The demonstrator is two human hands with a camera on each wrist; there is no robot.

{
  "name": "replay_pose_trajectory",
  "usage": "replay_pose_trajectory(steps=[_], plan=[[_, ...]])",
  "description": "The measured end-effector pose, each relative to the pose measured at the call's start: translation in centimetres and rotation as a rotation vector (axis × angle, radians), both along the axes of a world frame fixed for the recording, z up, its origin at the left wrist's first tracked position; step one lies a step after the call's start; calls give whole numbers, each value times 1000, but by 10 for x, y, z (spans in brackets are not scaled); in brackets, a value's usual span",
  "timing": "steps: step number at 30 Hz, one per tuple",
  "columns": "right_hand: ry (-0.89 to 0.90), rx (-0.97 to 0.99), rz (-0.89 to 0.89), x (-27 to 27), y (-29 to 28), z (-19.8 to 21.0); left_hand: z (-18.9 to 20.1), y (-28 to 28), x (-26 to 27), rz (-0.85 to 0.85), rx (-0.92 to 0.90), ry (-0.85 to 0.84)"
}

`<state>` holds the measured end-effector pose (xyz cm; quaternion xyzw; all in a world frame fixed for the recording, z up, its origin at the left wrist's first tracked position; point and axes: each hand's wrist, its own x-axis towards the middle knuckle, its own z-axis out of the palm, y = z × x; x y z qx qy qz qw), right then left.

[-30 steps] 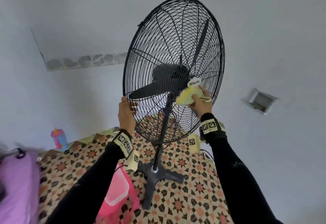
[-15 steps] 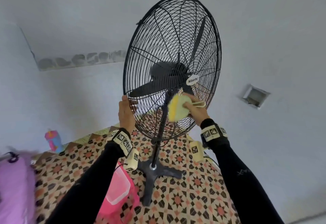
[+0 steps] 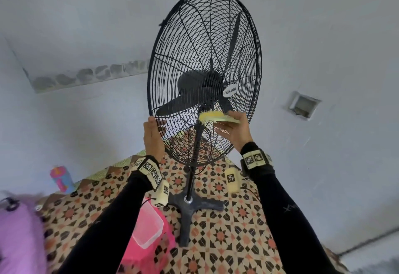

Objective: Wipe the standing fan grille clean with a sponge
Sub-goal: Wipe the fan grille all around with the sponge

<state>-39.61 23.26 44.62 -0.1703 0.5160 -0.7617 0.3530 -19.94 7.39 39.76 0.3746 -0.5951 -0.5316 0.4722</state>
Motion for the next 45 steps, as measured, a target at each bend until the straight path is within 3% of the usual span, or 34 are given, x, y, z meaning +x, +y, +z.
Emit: replay_pose_trajectory(steps=[3, 12, 16, 19, 23, 25, 28, 30, 34, 36, 40, 42, 45], plan=[[-49, 12, 55, -13, 16, 13, 3, 2, -1, 0, -16, -24], [403, 466, -41, -25, 10, 27, -6, -4, -8, 38, 47, 78], [572, 589, -308, -21, 13, 42, -6, 1, -9, 12, 11, 55], [695, 539, -468, -5, 9, 38, -8, 0, -11, -50, 53, 67], [849, 616, -197, 11, 12, 14, -18, -5, -8, -149, 18, 26], [810, 604, -159, 4, 19, 13, -23, -11, -5, -152, -1, 16], [677, 519, -423, -8, 20, 12, -26, -16, -4, -199, -67, -83], [639, 474, -469, -2, 14, 9, -25, -13, -3, -223, -104, -100], [768, 536, -222, 13, 16, -2, -28, -10, -3, -180, -96, -108], [746, 556, -184, 11, 25, -1, -28, -10, -2, -177, -69, -142], [629, 505, -515, 13, 20, 2, -24, -6, -2, -196, -56, -147], [644, 469, -470, 24, 13, -6, -23, -5, -1, -202, -54, -126], [763, 576, -215, 34, 18, -8, -24, -9, 2, -200, -25, -121]])
